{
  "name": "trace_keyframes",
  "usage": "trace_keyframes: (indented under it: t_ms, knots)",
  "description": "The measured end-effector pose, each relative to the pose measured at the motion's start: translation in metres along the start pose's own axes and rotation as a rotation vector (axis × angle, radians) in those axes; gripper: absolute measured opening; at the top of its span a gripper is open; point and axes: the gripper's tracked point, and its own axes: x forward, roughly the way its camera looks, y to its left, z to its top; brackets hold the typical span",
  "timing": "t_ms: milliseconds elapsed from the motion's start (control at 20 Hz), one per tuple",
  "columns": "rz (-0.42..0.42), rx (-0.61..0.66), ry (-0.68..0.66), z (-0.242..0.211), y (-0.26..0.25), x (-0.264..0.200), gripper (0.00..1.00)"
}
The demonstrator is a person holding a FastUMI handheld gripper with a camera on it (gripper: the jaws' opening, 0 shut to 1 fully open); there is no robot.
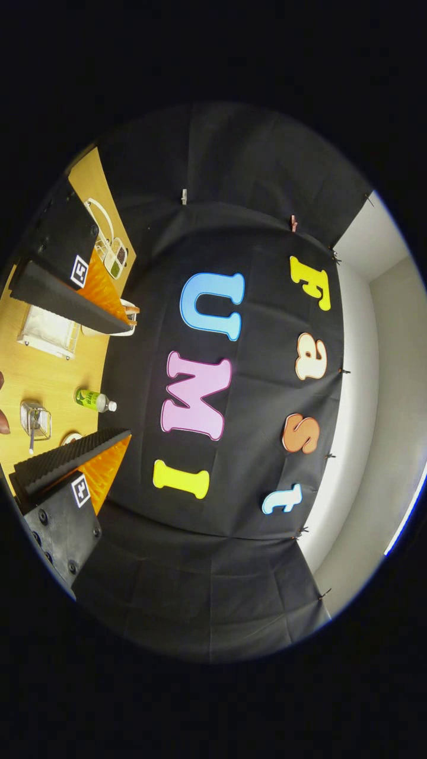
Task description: Take the plate from the dish rack, then take the spoon from the basket and place it into the plate.
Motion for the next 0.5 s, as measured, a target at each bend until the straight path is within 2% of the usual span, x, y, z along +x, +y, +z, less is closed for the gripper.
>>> trace_keyframes:
  t_ms: [250, 500]
  knots:
    - [0.047, 0.036, 0.117, -0.028, 0.034, 0.022, 0.97]
    - [0.093, 0.114, 0.323, -0.072, 0.084, 0.058, 0.98]
